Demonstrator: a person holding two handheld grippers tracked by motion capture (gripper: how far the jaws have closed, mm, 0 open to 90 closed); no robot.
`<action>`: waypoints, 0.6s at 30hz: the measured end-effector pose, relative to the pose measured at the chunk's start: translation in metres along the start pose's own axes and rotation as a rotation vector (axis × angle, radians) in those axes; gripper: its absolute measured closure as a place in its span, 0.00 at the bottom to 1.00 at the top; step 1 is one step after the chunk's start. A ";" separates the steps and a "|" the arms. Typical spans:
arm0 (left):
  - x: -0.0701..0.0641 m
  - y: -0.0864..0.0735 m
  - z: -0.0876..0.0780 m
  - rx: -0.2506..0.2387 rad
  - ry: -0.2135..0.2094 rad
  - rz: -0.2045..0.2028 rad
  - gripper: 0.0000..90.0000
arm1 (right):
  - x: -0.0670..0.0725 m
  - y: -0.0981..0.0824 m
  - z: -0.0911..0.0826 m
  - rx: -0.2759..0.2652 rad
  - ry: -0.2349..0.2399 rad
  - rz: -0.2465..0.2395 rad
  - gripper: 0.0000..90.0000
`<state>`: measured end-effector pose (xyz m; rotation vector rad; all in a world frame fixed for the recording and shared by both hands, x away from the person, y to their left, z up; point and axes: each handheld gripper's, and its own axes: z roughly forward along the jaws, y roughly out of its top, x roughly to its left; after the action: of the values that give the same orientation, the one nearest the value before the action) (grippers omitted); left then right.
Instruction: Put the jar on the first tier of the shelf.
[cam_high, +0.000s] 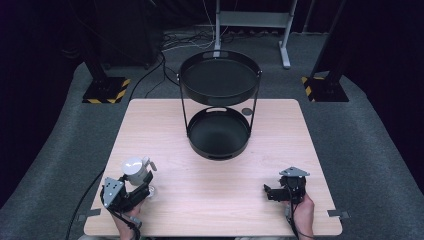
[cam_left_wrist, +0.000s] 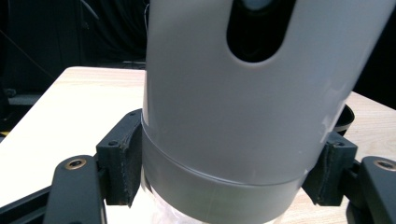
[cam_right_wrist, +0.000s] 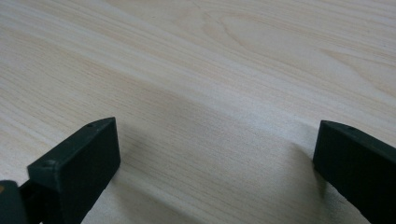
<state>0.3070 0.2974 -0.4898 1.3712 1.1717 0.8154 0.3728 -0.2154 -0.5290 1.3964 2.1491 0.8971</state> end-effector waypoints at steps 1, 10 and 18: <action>0.000 0.000 0.000 0.003 0.001 0.009 0.31 | 0.000 0.000 0.000 0.001 0.000 0.001 0.00; -0.006 0.004 -0.002 -0.003 0.007 0.033 0.35 | 0.000 0.000 0.000 0.001 0.001 0.001 0.00; -0.011 0.007 -0.003 -0.005 0.008 0.054 0.35 | 0.000 0.000 0.000 0.001 0.002 0.001 0.00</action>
<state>0.3031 0.2884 -0.4807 1.4017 1.1426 0.8621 0.3729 -0.2155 -0.5290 1.3977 2.1512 0.8986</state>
